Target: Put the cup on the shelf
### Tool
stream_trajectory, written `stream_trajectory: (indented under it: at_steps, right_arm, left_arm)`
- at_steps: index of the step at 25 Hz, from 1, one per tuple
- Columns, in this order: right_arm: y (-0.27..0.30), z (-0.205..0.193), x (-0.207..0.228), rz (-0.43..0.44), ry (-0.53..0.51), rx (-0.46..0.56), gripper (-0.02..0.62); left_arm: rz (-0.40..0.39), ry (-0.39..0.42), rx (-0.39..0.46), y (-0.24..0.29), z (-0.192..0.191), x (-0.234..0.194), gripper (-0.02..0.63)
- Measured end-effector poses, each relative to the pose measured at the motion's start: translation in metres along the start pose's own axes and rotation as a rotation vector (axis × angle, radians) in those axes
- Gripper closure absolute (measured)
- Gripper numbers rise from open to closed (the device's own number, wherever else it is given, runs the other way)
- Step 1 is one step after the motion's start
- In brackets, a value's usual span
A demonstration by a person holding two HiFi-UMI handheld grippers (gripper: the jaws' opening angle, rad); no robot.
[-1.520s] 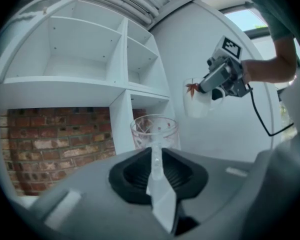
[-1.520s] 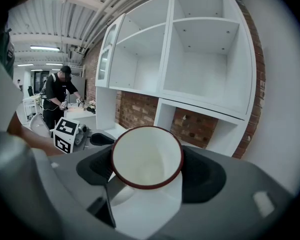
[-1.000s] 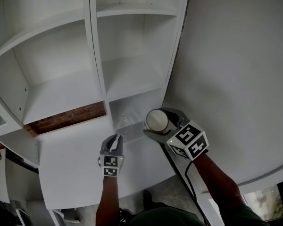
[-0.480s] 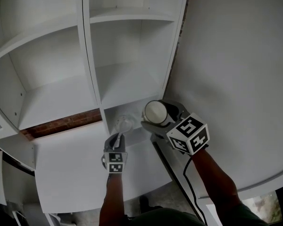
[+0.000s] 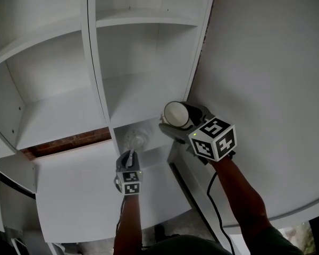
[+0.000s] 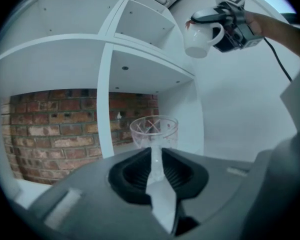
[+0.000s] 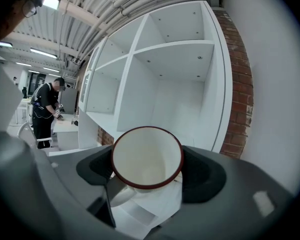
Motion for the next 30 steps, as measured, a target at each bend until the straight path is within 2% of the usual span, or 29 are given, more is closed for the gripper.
stream_trajectory:
  at_steps: [12,18,25,30]
  right_arm:
    - [0.042,0.032,0.033,-0.021,0.038,0.041,0.196]
    - [0.055,0.046,0.053,-0.055,0.064,0.018,0.195]
    - [0.079,0.048,0.051,-0.044,0.071,-0.021,0.193]
    - [0.088,0.051,0.049,-0.06,0.021,0.016,0.193]
  left_arm:
    - [0.063,-0.018,-0.015,0.014,-0.007,-0.013,0.548]
    - [0.082,-0.01,-0.017,0.021,-0.014,-0.022,0.546]
    - [0.08,0.016,-0.002,0.023,-0.008,-0.02,0.545]
    - [0.083,0.045,0.021,0.021,-0.003,-0.019,0.541]
Point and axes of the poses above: the fingertips, and each gripper's own axes: y forward along the fingers, x to its right, z out of its top, the point moved 5 cm from there along -y, backward along the fingers, and after that the axes turned 2 degrees about y, right-handed, at the moved point
